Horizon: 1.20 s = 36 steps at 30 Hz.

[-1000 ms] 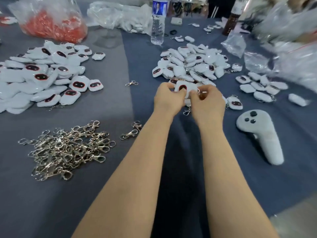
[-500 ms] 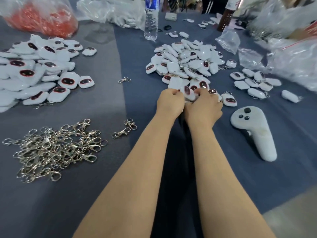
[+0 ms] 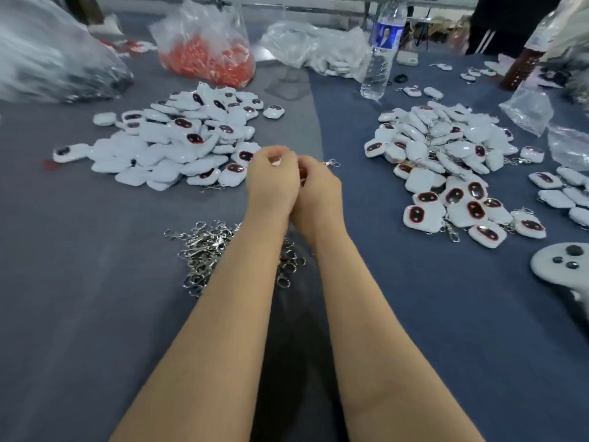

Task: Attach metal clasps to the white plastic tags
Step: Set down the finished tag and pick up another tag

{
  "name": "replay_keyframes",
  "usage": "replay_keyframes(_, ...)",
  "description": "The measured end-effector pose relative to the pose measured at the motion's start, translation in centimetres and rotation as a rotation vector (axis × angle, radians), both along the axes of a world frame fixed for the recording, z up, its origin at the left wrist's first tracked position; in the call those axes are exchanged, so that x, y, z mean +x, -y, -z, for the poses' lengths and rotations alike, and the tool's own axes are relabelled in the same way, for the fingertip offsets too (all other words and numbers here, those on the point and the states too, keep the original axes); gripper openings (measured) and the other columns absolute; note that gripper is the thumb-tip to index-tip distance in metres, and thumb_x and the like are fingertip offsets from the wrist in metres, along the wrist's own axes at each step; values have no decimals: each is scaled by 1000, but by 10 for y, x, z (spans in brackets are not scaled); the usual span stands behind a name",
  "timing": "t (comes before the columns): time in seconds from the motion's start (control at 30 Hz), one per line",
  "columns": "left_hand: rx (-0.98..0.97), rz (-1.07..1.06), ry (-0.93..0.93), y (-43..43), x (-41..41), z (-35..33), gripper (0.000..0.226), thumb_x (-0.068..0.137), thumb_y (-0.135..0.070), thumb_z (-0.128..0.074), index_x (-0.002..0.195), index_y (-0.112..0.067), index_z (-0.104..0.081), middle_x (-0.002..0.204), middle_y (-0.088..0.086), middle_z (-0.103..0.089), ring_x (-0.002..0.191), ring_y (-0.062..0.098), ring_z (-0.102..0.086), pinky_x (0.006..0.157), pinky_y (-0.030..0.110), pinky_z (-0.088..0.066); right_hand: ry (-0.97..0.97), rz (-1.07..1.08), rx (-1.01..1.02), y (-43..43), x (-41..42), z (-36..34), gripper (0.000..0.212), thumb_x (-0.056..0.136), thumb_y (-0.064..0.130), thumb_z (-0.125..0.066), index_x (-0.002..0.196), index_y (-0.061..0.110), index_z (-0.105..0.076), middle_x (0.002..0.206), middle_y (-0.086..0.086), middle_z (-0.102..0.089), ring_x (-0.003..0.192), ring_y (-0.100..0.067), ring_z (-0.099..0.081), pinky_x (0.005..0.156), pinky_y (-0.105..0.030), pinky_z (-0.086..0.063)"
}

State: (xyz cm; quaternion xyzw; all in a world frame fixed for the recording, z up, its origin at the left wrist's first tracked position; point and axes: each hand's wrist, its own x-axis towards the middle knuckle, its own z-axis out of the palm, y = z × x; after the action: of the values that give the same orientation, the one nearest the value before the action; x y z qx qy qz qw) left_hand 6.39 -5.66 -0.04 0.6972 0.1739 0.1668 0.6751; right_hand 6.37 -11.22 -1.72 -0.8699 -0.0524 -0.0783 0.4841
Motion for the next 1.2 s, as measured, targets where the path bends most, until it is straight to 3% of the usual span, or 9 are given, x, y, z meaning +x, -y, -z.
replay_keyframes(0.1, -68, -137, -5, -43, -10, 5, 24, 91, -12, -48, 110, -2, -61, 98, 10, -63, 85, 19, -57, 73, 28, -48, -13, -175, -129, -42, 2, 8, 27, 86, 16, -50, 107, 24, -64, 103, -6, -66, 93, -23, -58, 72, -34, -46)
replay_keyframes(0.17, -125, -201, -12, -65, -15, 9, 21, 93, -13, -48, 109, -8, -60, 87, -1, -59, 75, 11, -54, 62, 22, -44, -52, -240, -248, -65, 5, 16, 36, 88, 24, -48, 122, 30, -57, 118, -10, -60, 110, -29, -53, 90, -42, -46)
replay_keyframes(0.27, -230, -253, -40, -88, -20, 14, 13, 93, -13, -47, 100, -13, -58, 88, 3, -58, 80, 18, -53, 64, 24, -42, -140, -203, -433, -87, 6, 25, 48, 93, 36, -41, 141, 40, -36, 148, -15, -34, 137, -36, -24, 114, -53, -16)
replay_keyframes(0.37, -293, -255, -47, -96, -23, 16, 11, 92, -10, -46, 86, -13, -55, 86, 9, -53, 71, 21, -47, 54, 21, -38, -170, -175, -467, -97, 7, 29, 48, 96, 36, -38, 144, 37, -32, 156, -13, -18, 144, -33, -5, 113, -56, 3)
replay_keyframes(0.53, -287, -258, -27, -94, -22, 20, 8, 91, -7, -45, 87, -7, -53, 74, 4, -48, 53, 12, -35, 35, 11, -27, -109, -67, -364, -100, 12, 25, 34, 90, 24, -47, 120, 29, -62, 137, -9, -48, 132, -28, -35, 115, -50, -17)
replay_keyframes(0.63, -293, -267, -49, -95, -22, 22, 9, 91, -8, -46, 91, -9, -55, 72, 1, -48, 53, 10, -37, 36, 11, -29, -45, -123, -142, -97, 12, 22, 27, 85, 11, -50, 97, 12, -74, 108, -16, -64, 99, -29, -57, 85, -32, -45)
replay_keyframes(0.7, -293, -276, -54, -98, -24, 24, 9, 90, -7, -44, 85, -9, -52, 70, 2, -45, 50, 9, -34, 35, 11, -26, -14, -131, -69, -97, 11, 21, 22, 82, 6, -52, 90, 1, -72, 98, -20, -66, 91, -30, -57, 72, -30, -41)
replay_keyframes(0.9, -317, -296, -102, -110, -30, 24, 11, 86, -5, -42, 81, -13, -47, 83, 7, -47, 61, 13, -41, 48, 20, -31, -93, -153, -219, -111, 17, 22, 37, 90, 17, -52, 127, 20, -53, 130, -9, -54, 121, -29, -46, 102, -40, -37)
replay_keyframes(1.2, -196, -144, 1, -109, -33, 19, 12, 92, -25, -59, 98, -16, -63, 76, 0, -58, 63, 11, -54, 57, 22, -48, -108, -209, 377, -85, 10, 4, 15, 85, 18, -70, 92, 14, -56, 83, -3, -64, 75, -11, -61, 72, -25, -50)
